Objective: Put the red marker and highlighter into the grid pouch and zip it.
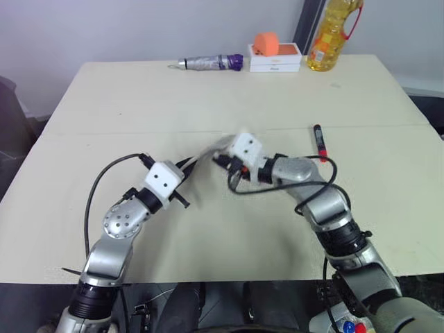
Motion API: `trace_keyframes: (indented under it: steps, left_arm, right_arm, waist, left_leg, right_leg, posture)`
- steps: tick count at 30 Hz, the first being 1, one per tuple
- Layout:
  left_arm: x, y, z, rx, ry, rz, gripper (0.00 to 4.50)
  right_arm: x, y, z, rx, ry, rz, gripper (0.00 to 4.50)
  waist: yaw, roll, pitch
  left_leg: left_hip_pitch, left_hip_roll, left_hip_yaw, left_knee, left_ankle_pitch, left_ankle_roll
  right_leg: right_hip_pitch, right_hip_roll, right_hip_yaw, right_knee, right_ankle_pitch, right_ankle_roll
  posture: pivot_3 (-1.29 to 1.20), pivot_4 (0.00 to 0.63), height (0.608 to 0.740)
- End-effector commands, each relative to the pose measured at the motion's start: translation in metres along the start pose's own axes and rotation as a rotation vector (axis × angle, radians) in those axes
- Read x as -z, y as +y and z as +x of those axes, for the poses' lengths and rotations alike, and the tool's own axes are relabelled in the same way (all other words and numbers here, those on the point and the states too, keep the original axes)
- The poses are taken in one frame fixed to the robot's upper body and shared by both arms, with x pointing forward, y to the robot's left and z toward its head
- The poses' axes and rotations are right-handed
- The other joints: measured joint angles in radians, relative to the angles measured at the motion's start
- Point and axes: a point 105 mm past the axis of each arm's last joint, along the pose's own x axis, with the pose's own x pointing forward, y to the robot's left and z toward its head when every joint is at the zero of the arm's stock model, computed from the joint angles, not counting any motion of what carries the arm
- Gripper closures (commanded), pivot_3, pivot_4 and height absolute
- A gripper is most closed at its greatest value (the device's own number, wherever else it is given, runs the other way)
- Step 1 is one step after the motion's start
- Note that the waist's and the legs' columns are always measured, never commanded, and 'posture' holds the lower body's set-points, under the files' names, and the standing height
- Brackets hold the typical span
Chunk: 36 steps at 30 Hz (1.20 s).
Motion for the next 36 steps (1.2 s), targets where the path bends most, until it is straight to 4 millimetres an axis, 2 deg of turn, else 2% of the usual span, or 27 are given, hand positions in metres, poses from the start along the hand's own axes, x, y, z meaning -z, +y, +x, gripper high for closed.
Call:
trace_keyframes:
  steps: [1,8,15,16,18,22,24,30,33,36]
  left_arm:
    - [-0.007,-0.001,0.005,-0.008,-0.025,0.014,4.5]
    - [-0.005,-0.002,0.012,-0.023,-0.018,0.014,4.5]
    - [0.0,0.006,0.017,-0.081,0.009,0.021,4.5]
    - [0.001,0.006,0.017,-0.085,0.011,0.022,4.5]
    - [0.001,0.007,0.018,-0.091,0.012,0.02,4.5]
    - [0.003,0.005,0.02,-0.082,0.014,0.008,4.5]
    - [0.005,0.002,0.021,-0.066,0.021,0.004,4.5]
    - [0.009,-0.008,0.024,-0.008,0.041,-0.032,4.5]
    - [0.009,-0.014,0.026,0.016,0.041,-0.047,4.5]
    - [0.008,-0.018,0.026,0.029,0.04,-0.056,4.5]
  right_arm:
    - [-0.03,0.037,0.005,-0.157,-0.092,-0.063,4.49]
    - [-0.035,0.037,0.01,-0.175,-0.087,-0.103,4.49]
    - [-0.031,0.019,0.0,-0.101,-0.07,-0.09,4.49]
    - [-0.03,0.015,-0.005,-0.093,-0.064,-0.072,4.22]
    - [-0.024,0.005,-0.02,-0.072,-0.047,-0.041,3.65]
    - [-0.004,-0.033,-0.055,0.107,0.023,0.033,1.56]
    - [0.013,-0.054,-0.076,0.217,0.083,0.079,0.53]
    - [0.074,-0.128,-0.147,0.741,0.278,0.271,0.53]
    - [0.098,-0.143,-0.174,0.907,0.326,0.352,0.53]
    - [0.122,-0.149,-0.196,1.028,0.382,0.41,0.53]
  waist:
    - [0.001,0.0,0.0]
    - [0.004,0.0,0.0]
    - [0.004,0.0,0.0]
    - [0.004,0.0,0.0]
    - [0.005,0.0,0.0]
    - [0.012,0.0,0.0]
    - [0.022,-0.001,0.0]
    - [0.026,-0.001,0.0]
    - [0.028,-0.001,0.0]
    - [0.026,-0.001,0.0]
  left_leg:
    - [0.0,0.0,0.0,0.0,0.0,0.0]
    - [0.0,0.0,0.0,0.0,0.0,0.0]
    - [0.0,0.0,0.0,0.0,0.0,0.0]
    - [0.0,0.0,0.0,0.0,0.0,0.0]
    - [0.0,0.0,0.0,0.0,0.0,0.0]
    - [0.0,-0.001,0.0,0.001,0.0,0.0]
    - [0.0,-0.001,0.0,0.001,0.0,0.0]
    - [0.001,-0.001,0.0,0.001,0.0,0.0]
    - [0.001,-0.001,0.001,0.001,0.0,0.0]
    - [0.001,-0.001,0.001,0.001,0.0,0.0]
  right_leg:
    - [0.0,0.0,0.0,0.0,0.0,0.0]
    - [0.0,0.0,0.0,0.0,0.0,0.0]
    - [0.0,0.0,0.0,0.0,0.0,0.0]
    - [0.0,0.0,0.0,0.0,0.0,0.0]
    - [0.001,0.0,0.0,0.0,0.0,0.0]
    - [0.002,0.0,-0.001,-0.001,0.0,0.0]
    - [0.002,0.0,-0.001,-0.002,0.0,0.0]
    - [0.002,0.0,-0.001,-0.002,0.0,0.0]
    - [0.003,0.0,0.0,-0.002,0.0,0.0]
    - [0.003,0.0,0.0,-0.002,0.0,0.0]
  posture:
    - [0.0,0.15,0.74]
    - [0.0,0.15,0.74]
    - [0.0,0.15,0.74]
    - [0.0,0.15,0.74]
    - [0.0,0.15,0.74]
    - [0.0,0.15,0.74]
    - [0.0,0.15,0.74]
    - [0.0,0.15,0.74]
    - [0.0,0.15,0.74]
    - [0.0,0.15,0.74]
